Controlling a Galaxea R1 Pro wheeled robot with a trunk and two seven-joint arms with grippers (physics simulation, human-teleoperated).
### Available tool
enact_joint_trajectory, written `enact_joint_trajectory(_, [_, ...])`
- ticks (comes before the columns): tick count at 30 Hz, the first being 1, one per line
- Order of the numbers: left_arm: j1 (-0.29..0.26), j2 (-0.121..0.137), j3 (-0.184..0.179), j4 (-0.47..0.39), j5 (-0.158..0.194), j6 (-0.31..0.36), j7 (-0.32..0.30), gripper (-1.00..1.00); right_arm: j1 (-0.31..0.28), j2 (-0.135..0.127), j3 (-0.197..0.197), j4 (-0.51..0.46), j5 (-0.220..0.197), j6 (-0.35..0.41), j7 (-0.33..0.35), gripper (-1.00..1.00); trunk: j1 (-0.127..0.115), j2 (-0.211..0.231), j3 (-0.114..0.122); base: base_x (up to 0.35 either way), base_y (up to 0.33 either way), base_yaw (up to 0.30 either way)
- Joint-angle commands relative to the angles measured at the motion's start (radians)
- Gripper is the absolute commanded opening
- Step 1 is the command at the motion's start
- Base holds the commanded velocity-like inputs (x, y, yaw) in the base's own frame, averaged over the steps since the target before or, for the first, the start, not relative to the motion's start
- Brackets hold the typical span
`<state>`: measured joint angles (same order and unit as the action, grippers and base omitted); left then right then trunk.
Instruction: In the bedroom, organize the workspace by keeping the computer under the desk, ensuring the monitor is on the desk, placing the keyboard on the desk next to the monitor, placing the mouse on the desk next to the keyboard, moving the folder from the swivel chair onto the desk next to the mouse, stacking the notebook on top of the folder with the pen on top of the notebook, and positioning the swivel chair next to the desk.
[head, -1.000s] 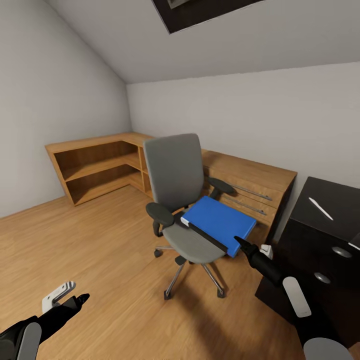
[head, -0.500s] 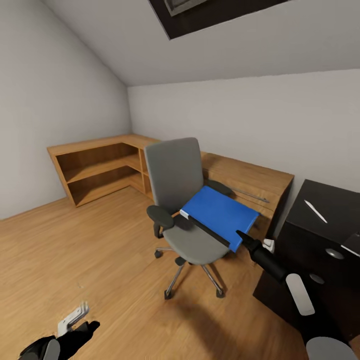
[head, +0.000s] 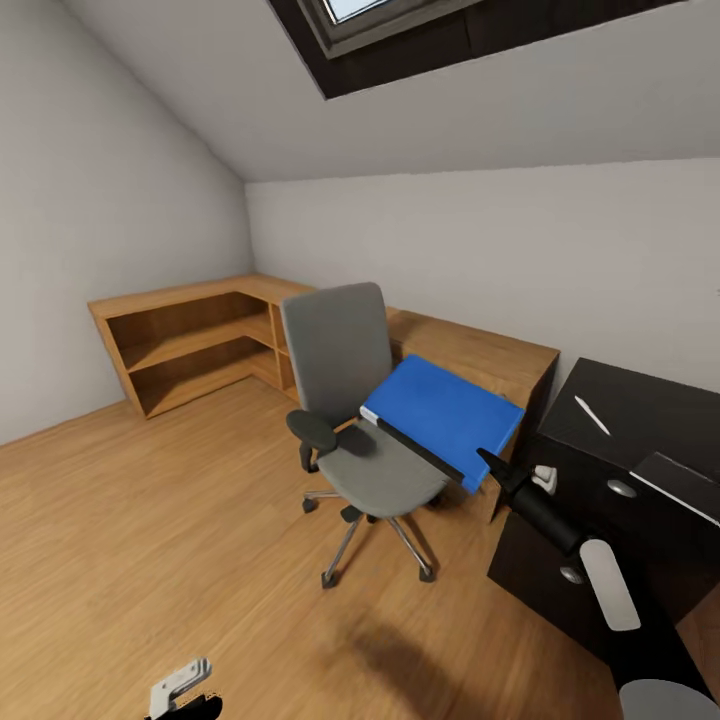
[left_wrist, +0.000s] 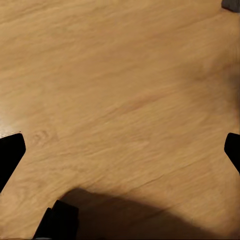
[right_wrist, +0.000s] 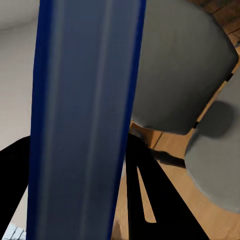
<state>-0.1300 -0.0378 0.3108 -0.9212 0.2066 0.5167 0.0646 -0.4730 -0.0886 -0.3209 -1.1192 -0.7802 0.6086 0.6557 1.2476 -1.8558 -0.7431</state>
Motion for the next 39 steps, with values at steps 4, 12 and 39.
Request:
enact_joint_trajectory(4, [0.000, -0.001, -0.006, 0.059, 0.010, -0.055, 0.008, 1.00, 0.030, 0.001, -0.001, -0.082, 0.002, 0.026, -0.003, -1.00, -0.016, 0.028, 0.012, -0.008, -0.002, -0.026])
enact_joint_trajectory(12, [0.000, -0.001, -0.009, 0.077, 0.010, -0.129, 0.010, 1.00, 0.038, 0.020, 0.013, -0.183, -0.007, 0.052, -0.056, -1.00, -0.046, 0.084, 0.037, -0.001, 0.000, -0.003])
enact_joint_trajectory(39, [0.000, 0.011, -0.009, 0.088, 0.010, -0.226, 0.009, 1.00, -0.012, 0.209, 0.022, -0.387, -0.401, 0.024, -0.684, -1.00, -0.150, 0.273, 0.122, 0.000, 0.000, 0.000])
